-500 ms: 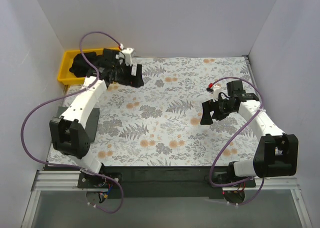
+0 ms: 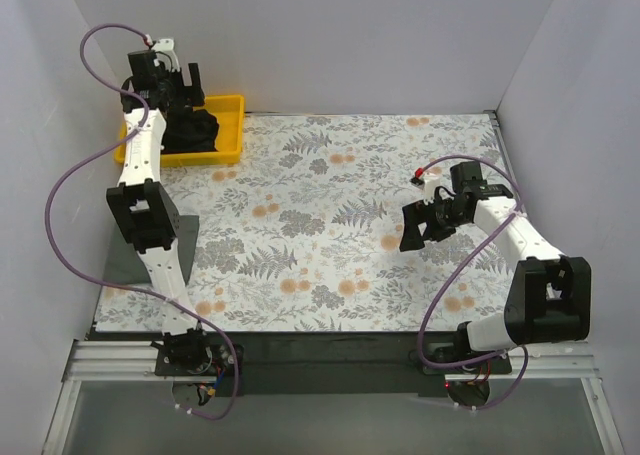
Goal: Fold and stack the t-shirts
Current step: Grab the tshirt from the pile
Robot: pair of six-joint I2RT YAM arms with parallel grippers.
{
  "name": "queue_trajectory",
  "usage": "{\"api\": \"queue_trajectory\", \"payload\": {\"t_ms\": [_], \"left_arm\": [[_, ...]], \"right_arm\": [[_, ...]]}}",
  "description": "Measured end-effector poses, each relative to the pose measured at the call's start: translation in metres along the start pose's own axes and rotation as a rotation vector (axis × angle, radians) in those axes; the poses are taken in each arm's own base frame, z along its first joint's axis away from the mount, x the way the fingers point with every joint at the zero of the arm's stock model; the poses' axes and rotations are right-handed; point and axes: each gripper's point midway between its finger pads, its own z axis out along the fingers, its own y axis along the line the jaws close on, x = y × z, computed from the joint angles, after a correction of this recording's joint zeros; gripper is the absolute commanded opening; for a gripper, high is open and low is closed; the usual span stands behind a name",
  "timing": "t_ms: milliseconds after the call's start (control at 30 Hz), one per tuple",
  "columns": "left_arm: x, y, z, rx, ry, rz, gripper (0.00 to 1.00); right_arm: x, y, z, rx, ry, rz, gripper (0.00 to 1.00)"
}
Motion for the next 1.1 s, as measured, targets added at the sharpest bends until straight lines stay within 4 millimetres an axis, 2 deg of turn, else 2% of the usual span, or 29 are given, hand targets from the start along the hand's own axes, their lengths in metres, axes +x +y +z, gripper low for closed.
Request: {"api": "queue_trajectory", "payload": {"t_ms": [67, 167, 300, 400, 467, 500, 533, 567, 600, 633, 667, 800, 867, 967, 1000, 1033, 1100], "left_arm": [[0.018, 0.025, 0.015, -0.047, 0.024, -0.010, 0.98], [0.056, 0.053, 0.038, -0.091, 0.081, -0.029, 0.98], [0.099, 0.075, 0.067, -0.123, 0.136, -0.042, 0.98], [0.141, 0.084, 0.092, -0.137, 0.197, -0.048, 0.98], [0.172, 0.087, 0.106, -0.142, 0.245, -0.054, 0.90], [0.187, 0.089, 0.113, -0.145, 0.266, -0.056, 0.74], [0.188, 0.092, 0.118, -0.157, 0.252, -0.046, 0.62], [0.183, 0.093, 0.119, -0.158, 0.236, -0.041, 0.50], [0.180, 0.093, 0.119, -0.158, 0.227, -0.042, 0.21], [0.176, 0.093, 0.120, -0.156, 0.217, -0.046, 0.07], [0.175, 0.092, 0.120, -0.148, 0.213, -0.041, 0.00], [0.161, 0.081, 0.117, -0.094, 0.186, -0.063, 0.00], [0.140, 0.069, 0.109, -0.046, 0.153, -0.082, 0.00], [0.086, 0.042, 0.082, 0.042, 0.065, -0.091, 0.00], [0.043, 0.024, 0.053, 0.082, -0.003, -0.074, 0.00], [0.032, 0.013, 0.046, 0.100, -0.021, -0.063, 0.00], [-0.027, -0.033, -0.004, 0.185, -0.130, -0.014, 0.00]], "right_arm": [[0.002, -0.002, 0.003, -0.005, 0.014, 0.010, 0.98], [0.006, -0.004, 0.009, -0.012, 0.038, 0.027, 0.98], [0.010, -0.007, 0.014, -0.019, 0.058, 0.041, 0.98], [0.011, -0.007, 0.015, -0.021, 0.064, 0.044, 0.98], [0.010, -0.008, 0.015, -0.020, 0.063, 0.043, 0.98], [0.009, -0.008, 0.015, -0.020, 0.063, 0.042, 0.98], [0.008, -0.008, 0.015, -0.019, 0.062, 0.041, 0.98], [0.006, -0.009, 0.015, -0.019, 0.060, 0.040, 0.98], [0.005, -0.009, 0.015, -0.019, 0.059, 0.039, 0.98], [0.004, -0.009, 0.015, -0.019, 0.057, 0.038, 0.98], [0.003, -0.009, 0.014, -0.019, 0.056, 0.037, 0.98], [0.000, -0.009, 0.014, -0.021, 0.049, 0.032, 0.98], [0.000, -0.008, 0.013, -0.027, 0.046, 0.031, 0.98], [-0.001, -0.006, 0.013, -0.037, 0.042, 0.031, 0.98], [-0.002, -0.005, 0.013, -0.041, 0.040, 0.030, 0.98], [-0.002, -0.004, 0.013, -0.046, 0.037, 0.030, 0.98], [-0.005, -0.002, 0.013, -0.059, 0.029, 0.025, 0.98]]}}
